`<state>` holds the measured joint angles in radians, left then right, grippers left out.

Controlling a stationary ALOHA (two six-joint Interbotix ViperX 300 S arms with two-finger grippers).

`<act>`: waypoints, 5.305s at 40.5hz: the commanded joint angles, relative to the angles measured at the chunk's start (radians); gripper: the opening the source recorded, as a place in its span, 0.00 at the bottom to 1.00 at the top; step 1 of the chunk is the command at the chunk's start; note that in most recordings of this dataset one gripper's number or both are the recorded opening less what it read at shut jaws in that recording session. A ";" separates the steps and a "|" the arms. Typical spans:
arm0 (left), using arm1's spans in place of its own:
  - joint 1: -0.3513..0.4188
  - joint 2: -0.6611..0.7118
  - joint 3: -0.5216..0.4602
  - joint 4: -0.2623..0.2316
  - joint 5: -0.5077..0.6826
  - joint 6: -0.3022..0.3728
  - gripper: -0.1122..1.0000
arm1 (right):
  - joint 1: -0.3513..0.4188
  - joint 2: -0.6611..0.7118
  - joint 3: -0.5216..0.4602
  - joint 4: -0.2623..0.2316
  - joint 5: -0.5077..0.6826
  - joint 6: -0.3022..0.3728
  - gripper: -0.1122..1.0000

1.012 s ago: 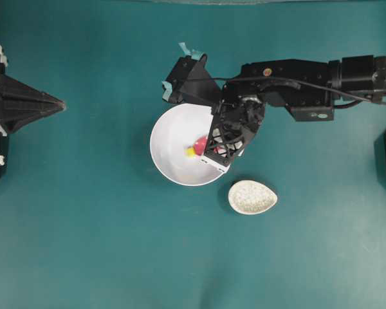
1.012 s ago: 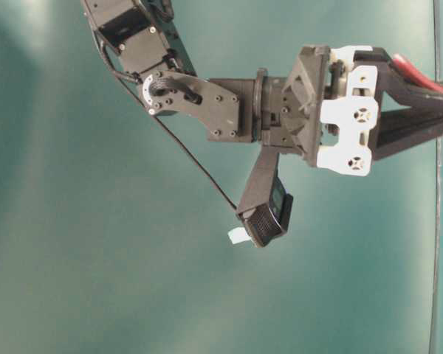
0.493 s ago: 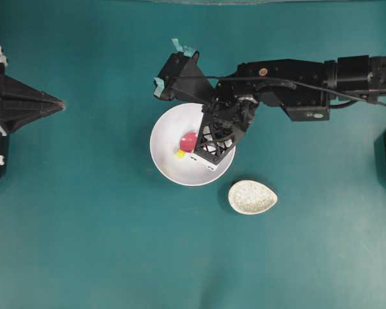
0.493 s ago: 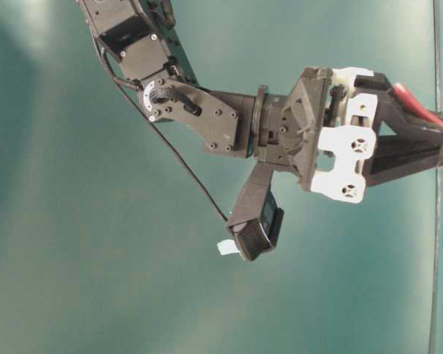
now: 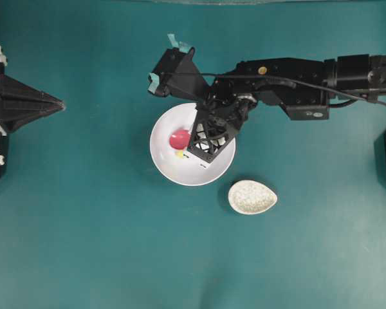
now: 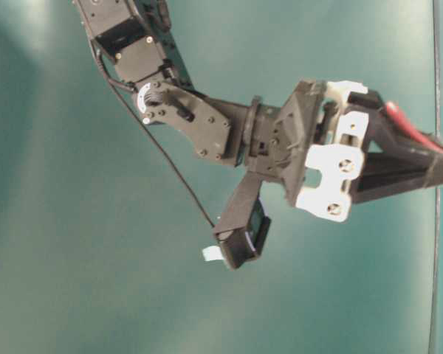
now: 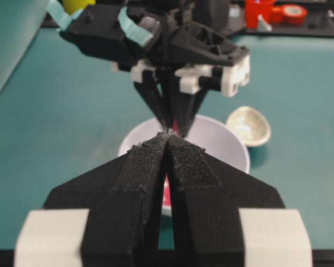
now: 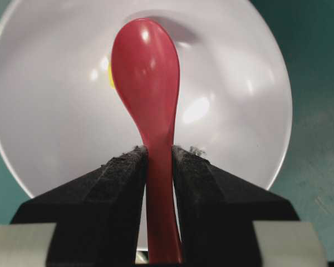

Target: Scoop the yellow hexagonal prism block from the bowl with a spoon using the right arm.

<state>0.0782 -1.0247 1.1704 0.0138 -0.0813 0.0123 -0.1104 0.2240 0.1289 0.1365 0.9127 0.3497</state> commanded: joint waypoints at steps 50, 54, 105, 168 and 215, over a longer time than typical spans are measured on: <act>0.003 0.003 -0.029 0.003 -0.009 0.002 0.09 | 0.012 -0.026 -0.061 0.023 0.285 0.089 0.30; 0.003 0.003 -0.029 0.003 -0.008 0.002 0.09 | 0.014 -0.012 -0.061 0.023 0.282 0.087 0.31; 0.003 0.000 -0.034 0.003 -0.008 0.002 0.09 | 0.015 -0.009 -0.067 -0.015 0.084 0.081 0.17; 0.003 0.000 -0.035 0.003 -0.009 0.000 0.09 | 0.238 -0.494 0.416 -0.046 -0.077 0.278 0.17; 0.003 0.000 -0.037 0.003 -0.011 -0.006 0.09 | 0.264 -0.411 0.606 -0.040 -0.344 0.304 0.18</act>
<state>0.0782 -1.0293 1.1628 0.0138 -0.0813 0.0061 0.1488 -0.1779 0.7440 0.0936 0.5752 0.6535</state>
